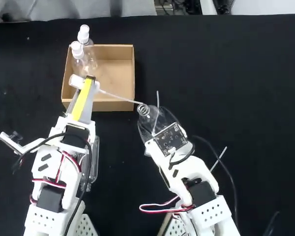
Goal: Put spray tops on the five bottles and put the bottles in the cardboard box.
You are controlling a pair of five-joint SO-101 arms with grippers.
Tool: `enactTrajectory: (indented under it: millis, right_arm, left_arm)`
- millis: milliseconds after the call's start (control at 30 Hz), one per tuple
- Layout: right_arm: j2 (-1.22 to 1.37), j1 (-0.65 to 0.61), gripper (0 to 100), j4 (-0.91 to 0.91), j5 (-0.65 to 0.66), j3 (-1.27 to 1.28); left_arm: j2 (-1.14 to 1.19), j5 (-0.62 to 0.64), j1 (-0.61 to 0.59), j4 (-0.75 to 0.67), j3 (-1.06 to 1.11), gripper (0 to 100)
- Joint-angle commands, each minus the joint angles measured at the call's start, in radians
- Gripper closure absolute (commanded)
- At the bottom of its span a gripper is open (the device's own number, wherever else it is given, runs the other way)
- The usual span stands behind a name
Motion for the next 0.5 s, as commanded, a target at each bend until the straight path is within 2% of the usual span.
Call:
enactTrajectory:
  millis: [0, 467]
  right_arm:
    - [-0.015, 0.017, 92.8, -0.032, 0.005, -0.007]
    - [-0.015, 0.048, 92.8, -0.084, 0.005, 0.015]
  left_arm:
    - [-0.009, -0.012, 0.015, 0.005, -0.064, 97]
    - [-0.009, -0.012, 0.007, 0.006, -0.105, 97]
